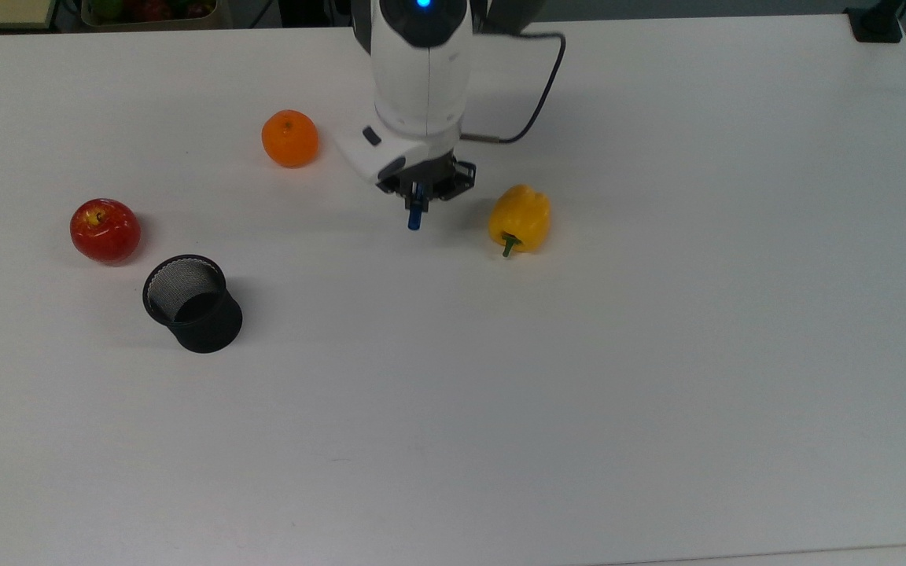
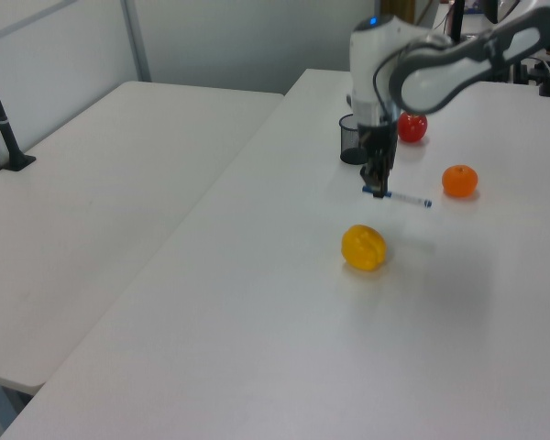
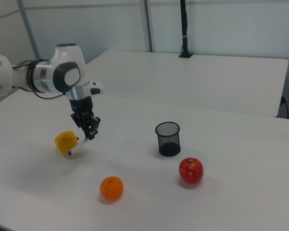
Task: Place marker
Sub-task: 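Carry the marker over to the black mesh pen cup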
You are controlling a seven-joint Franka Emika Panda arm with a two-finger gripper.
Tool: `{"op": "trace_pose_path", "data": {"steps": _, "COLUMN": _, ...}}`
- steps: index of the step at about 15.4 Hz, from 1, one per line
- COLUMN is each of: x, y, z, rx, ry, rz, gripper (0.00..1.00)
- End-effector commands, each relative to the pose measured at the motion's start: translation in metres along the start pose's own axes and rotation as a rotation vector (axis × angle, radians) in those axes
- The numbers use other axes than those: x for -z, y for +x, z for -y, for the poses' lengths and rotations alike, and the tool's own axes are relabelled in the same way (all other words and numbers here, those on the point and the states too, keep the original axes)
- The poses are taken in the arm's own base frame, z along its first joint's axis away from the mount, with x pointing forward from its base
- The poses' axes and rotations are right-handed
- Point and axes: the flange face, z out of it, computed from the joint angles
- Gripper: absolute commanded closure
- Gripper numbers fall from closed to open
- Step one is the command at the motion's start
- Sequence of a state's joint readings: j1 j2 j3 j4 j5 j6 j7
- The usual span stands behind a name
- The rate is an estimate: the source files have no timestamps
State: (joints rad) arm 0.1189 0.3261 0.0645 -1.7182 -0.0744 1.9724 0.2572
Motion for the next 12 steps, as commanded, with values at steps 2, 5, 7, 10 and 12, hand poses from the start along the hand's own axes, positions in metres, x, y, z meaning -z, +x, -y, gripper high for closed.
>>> {"op": "trace_pose_path", "data": {"steps": 2, "x": 0.081, "y": -0.011, "z": -0.014, "rx": -0.022, "ry": -0.025, "rz": 0.015, "gripper": 0.85}}
{"op": "trace_pose_path", "data": {"steps": 5, "x": 0.113, "y": -0.010, "z": -0.024, "rx": 0.020, "ry": -0.018, "rz": 0.025, "gripper": 0.85}}
{"op": "trace_pose_path", "data": {"steps": 7, "x": 0.119, "y": -0.008, "z": -0.033, "rx": 0.013, "ry": -0.013, "rz": 0.016, "gripper": 0.85}}
{"op": "trace_pose_path", "data": {"steps": 10, "x": 0.125, "y": -0.002, "z": -0.062, "rx": 0.031, "ry": -0.019, "rz": 0.001, "gripper": 0.85}}
{"op": "trace_pose_path", "data": {"steps": 12, "x": 0.124, "y": 0.004, "z": -0.092, "rx": 0.051, "ry": -0.027, "rz": -0.003, "gripper": 0.85}}
